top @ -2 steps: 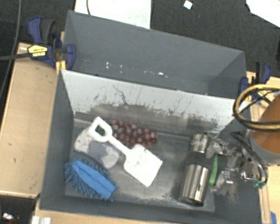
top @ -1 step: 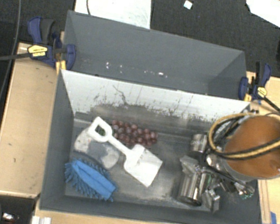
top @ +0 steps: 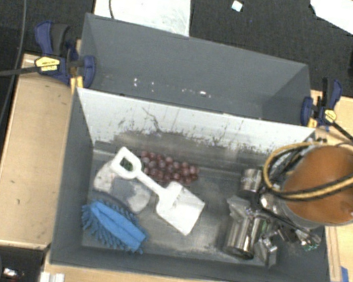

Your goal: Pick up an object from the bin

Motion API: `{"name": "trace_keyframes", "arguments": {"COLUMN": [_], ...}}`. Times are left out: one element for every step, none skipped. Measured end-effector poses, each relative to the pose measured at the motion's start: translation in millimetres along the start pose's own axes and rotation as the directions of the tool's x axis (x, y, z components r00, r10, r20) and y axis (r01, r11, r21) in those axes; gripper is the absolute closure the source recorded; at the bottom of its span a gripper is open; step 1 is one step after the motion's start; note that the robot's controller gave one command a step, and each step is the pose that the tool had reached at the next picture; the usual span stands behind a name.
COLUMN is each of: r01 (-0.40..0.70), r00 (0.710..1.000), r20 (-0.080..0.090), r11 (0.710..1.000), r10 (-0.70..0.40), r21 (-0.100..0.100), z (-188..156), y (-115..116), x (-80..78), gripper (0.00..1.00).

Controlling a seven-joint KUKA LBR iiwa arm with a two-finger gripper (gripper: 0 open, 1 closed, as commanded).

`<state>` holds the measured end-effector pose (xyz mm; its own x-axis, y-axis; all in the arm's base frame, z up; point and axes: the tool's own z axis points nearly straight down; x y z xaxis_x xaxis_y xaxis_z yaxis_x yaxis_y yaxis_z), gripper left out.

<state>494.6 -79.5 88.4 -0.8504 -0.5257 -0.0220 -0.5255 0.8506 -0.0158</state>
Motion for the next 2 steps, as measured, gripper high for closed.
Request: {"name": "trace_keyframes", "arguments": {"r01": [0.428, 0.446], "r00": [0.904, 0.895], "r20": [0.001, 0.002], "r11": [0.904, 0.895], "r10": [-0.428, -0.446], "r21": [-0.001, 0.001], "z": [-15, 18], "y": [47, 52], "x": [-9.2, -10.0], "gripper": [0.0, 0.0]}}
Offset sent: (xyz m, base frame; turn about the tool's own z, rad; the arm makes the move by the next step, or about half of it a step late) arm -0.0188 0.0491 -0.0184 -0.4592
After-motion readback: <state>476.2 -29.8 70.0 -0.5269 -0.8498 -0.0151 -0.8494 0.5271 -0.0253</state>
